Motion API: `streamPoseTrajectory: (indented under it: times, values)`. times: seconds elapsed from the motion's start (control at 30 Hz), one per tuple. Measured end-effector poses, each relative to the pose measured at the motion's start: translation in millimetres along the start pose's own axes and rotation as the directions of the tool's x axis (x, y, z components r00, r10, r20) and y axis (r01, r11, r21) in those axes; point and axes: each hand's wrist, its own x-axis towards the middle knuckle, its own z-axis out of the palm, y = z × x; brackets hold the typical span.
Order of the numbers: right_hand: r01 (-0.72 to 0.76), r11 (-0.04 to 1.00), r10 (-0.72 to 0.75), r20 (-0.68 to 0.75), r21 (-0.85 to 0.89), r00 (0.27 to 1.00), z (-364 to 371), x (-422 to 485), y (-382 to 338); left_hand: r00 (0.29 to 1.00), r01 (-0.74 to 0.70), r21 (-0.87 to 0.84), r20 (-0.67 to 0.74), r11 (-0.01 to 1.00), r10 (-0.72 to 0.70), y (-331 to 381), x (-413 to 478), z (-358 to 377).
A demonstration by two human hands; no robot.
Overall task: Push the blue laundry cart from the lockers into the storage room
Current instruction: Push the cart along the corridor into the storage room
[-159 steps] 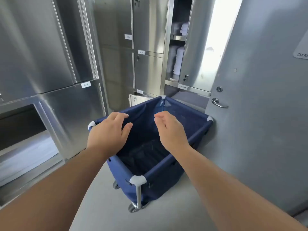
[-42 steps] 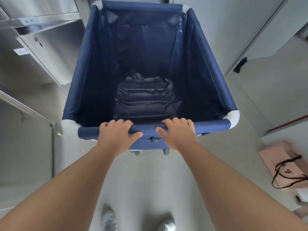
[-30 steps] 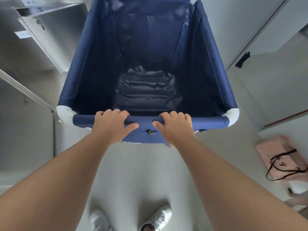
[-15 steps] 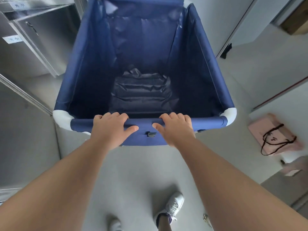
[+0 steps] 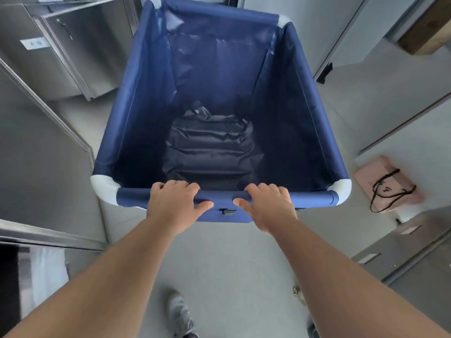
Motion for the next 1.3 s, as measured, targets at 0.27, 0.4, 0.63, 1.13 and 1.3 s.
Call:
streamPoseTrajectory:
  times: [0.27,0.4,0.63,1.13,1.3]
  values:
    - [-0.019,0.998,0.009,0.155,0.06,0.988,9.2,-79.3,-2.5,0.999,0.006,-0.05,0.043,0.999,-0.004,25.0,-76.2,15.5]
    - [-0.019,0.978,-0.028,0.222,0.209,0.975,11.1,-116.3,0.6,0.998,-0.063,0.023,0.022,0.998,0.063,35.4,-113.3,26.2]
    - [-0.038,0.982,0.011,0.142,0.187,0.99,17.2,-151.4,0.9,0.996,-0.069,0.048,-0.049,0.996,0.071,48.8,-144.4,30.9]
    - [-0.06,0.991,0.061,-0.007,0.124,0.998,20.7,-152.7,-45.5,0.969,-0.181,0.132,-0.144,0.975,0.199,6.4,-138.2,25.6]
    - [-0.088,0.988,0.089,0.003,0.13,0.996,22.8,-150.6,-62.9,0.966,-0.217,0.153,-0.107,0.964,0.234,-14.4,-125.9,25.5]
